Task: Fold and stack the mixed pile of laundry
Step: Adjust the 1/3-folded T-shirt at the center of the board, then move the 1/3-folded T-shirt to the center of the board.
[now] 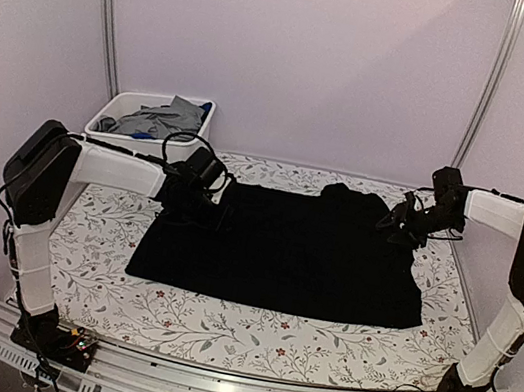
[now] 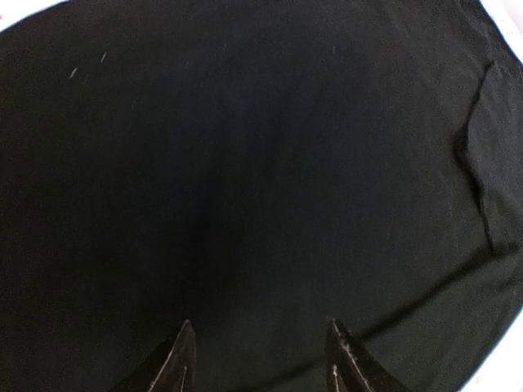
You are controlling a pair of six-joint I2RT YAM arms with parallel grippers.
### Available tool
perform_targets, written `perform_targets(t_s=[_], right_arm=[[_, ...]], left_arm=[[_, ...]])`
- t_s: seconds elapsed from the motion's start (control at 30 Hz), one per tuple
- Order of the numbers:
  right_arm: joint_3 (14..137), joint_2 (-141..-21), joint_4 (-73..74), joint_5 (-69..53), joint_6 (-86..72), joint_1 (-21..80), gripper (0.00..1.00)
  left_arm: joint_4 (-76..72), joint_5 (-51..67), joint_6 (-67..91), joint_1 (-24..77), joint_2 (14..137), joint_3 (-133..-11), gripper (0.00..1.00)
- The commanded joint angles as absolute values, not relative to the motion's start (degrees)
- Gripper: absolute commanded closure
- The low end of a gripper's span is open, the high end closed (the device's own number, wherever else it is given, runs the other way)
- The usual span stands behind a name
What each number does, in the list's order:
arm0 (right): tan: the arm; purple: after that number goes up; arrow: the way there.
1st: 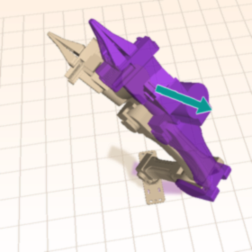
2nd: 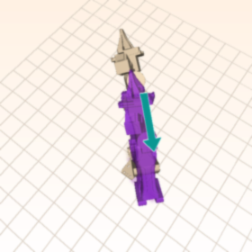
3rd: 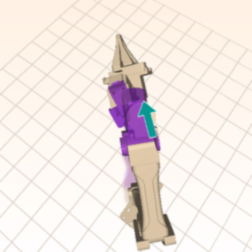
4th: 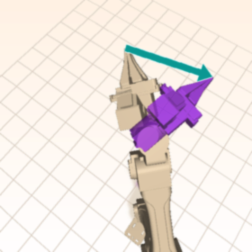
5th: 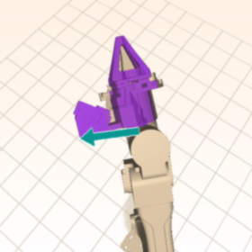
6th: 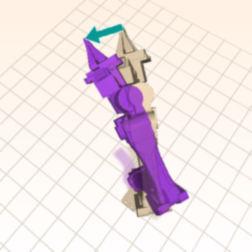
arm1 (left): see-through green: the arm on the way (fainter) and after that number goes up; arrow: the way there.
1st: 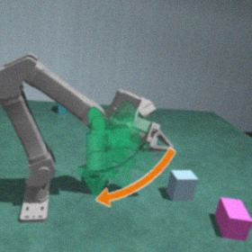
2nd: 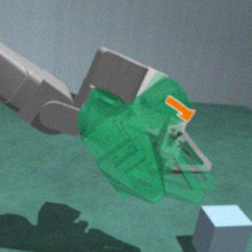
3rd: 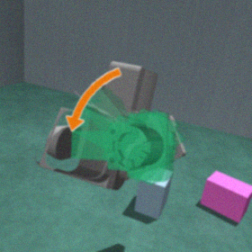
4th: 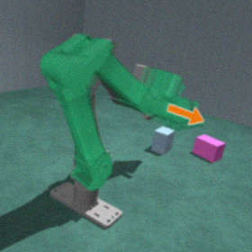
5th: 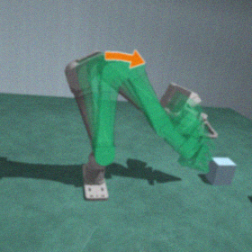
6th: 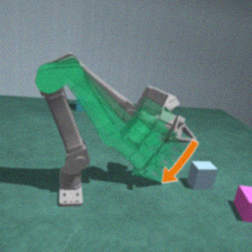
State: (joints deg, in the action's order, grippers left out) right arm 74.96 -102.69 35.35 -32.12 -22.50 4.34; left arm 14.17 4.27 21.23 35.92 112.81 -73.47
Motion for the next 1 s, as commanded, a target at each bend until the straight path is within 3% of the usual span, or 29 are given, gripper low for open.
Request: perform_targets(t_s=[0.0, 0.33, 0.97], right_arm=[[69.2, -103.2, 36.7, -34.3, -19.0, 7.7, 0.45], [61.2, -106.2, 38.8, -28.6, -17.8, 8.6, 0.47], [36.9, -89.7, 42.2, -32.9, -22.5, 9.9, 0.46]], left_arm=[[23.2, 5.1, 21.4, 34.7, 106.6, -65.8, 0.47], [29.7, 6.6, 30.0, 33.6, 103.2, -55.2, 0.54], [35.6, 11.1, 47.6, 46.7, 86.2, -33.6, 0.56]])
